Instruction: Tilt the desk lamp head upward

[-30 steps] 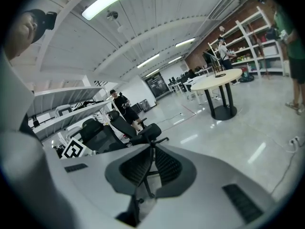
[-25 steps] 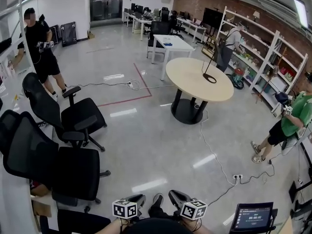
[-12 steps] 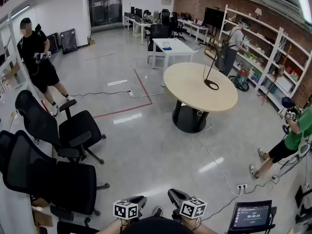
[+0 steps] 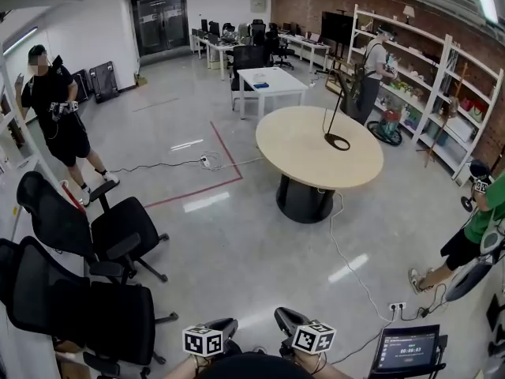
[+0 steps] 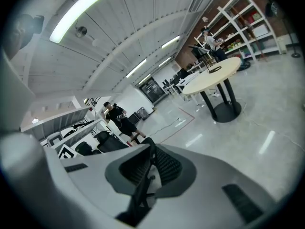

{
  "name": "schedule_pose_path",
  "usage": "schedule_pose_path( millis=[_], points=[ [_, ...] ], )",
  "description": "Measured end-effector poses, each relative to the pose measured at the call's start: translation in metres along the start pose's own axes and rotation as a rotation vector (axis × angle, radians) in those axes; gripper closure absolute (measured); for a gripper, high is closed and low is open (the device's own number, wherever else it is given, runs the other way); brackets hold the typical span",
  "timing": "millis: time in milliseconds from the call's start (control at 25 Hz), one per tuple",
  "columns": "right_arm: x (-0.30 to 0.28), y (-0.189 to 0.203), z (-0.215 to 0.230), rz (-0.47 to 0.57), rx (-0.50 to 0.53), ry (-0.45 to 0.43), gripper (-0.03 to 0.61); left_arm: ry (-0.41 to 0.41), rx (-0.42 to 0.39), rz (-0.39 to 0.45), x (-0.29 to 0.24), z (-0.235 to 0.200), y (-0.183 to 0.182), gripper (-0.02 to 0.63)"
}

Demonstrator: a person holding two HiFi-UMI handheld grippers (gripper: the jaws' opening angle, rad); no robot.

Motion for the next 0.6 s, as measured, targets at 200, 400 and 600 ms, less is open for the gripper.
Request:
schedule_pose_path(
  millis=[200, 400, 600],
  points=[
    [-0.014, -0.016, 0.022, 0.013, -0.022, 0.026, 0.548, 0.018, 0.008, -0.021, -0.029, -0.007, -0.023, 0.560],
    [-0.030, -0.050, 0.049, 0.088, -0.048, 0.092, 0.548, 0.073, -0.039, -0.044, -0.064, -0.011, -0.063, 0.560],
    [-0.063, -0.085, 0.063, 0.128, -0.031, 0.122, 0.548, 0.113, -0.059, -0.048, -0.096, -0.027, -0.115, 0.560]
  ],
)
Point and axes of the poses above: the fingertips, and each gripper's own axes: x backward along the fingers, z to its right, y out of its underside, the point moved 1 cm from there along x, backward along the fingers, and after that the axes turned 10 degrees about -y, right-handed, at the moved point
